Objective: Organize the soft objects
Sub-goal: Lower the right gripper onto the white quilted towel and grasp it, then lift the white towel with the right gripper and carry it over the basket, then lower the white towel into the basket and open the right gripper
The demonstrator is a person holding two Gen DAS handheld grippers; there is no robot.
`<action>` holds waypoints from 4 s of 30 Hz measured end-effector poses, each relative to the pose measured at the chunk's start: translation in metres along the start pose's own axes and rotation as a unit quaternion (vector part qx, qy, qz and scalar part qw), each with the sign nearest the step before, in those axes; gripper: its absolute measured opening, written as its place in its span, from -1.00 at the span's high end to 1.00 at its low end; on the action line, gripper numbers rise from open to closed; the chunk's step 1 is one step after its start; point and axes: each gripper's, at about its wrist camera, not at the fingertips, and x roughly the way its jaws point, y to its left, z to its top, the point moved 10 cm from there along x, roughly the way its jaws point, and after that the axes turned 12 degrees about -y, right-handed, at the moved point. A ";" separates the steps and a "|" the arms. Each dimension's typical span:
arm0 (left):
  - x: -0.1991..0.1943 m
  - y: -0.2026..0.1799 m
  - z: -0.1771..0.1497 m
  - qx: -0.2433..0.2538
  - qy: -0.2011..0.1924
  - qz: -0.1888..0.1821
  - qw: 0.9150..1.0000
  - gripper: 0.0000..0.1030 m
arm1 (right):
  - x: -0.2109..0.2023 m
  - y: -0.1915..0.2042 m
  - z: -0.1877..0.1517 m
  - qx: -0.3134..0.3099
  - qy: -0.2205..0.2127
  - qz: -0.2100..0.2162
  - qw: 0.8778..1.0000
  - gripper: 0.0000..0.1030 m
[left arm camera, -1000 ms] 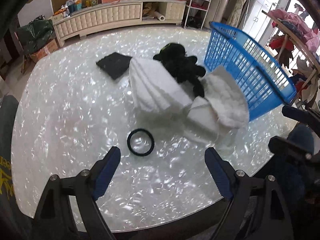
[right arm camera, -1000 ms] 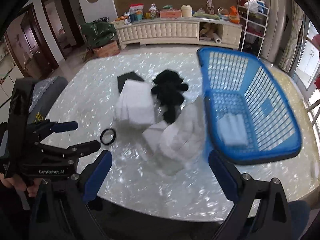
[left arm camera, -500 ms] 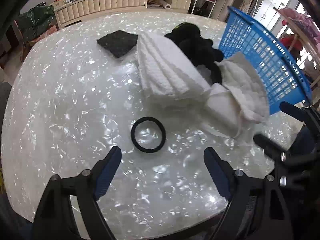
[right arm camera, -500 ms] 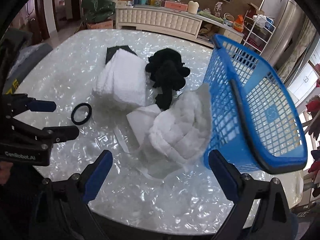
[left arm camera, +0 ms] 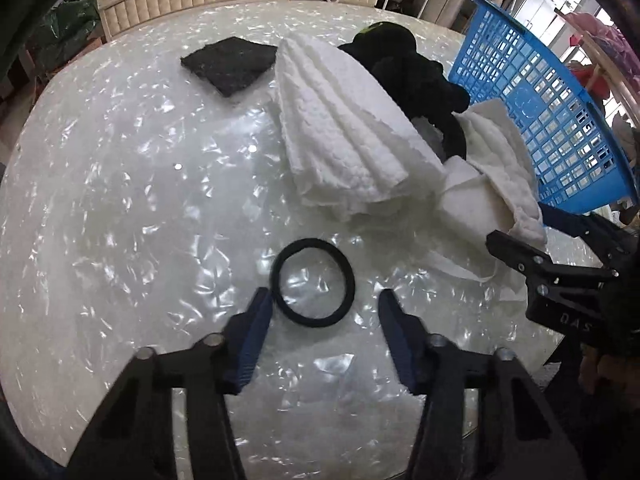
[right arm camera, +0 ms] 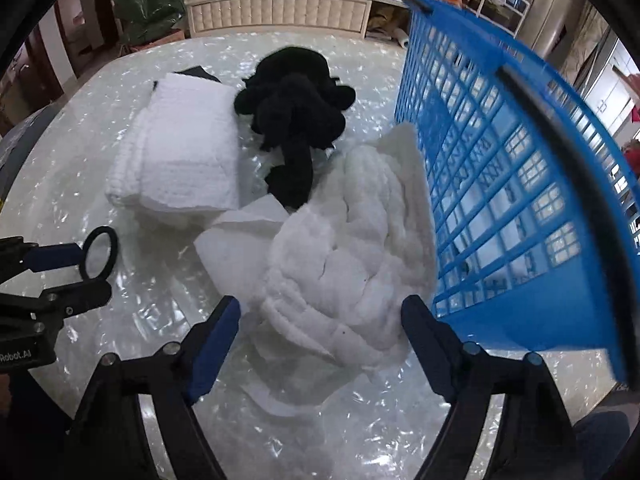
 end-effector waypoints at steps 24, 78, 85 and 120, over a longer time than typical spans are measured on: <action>-0.025 -0.019 0.004 -0.009 -0.031 -0.024 0.999 0.96 | -0.030 -0.012 0.007 0.038 -0.043 0.021 0.998 0.74; -0.130 -0.138 0.123 0.058 -0.171 -0.061 0.982 0.96 | -0.159 -0.068 0.103 0.016 -0.203 0.057 0.977 0.76; -0.124 -0.166 0.142 0.083 -0.175 -0.078 0.978 0.96 | -0.162 -0.090 0.103 0.028 -0.209 0.023 0.977 0.76; -0.050 -0.213 0.164 0.114 -0.121 -0.078 0.983 0.96 | -0.081 -0.138 0.065 0.088 -0.078 0.010 0.993 0.75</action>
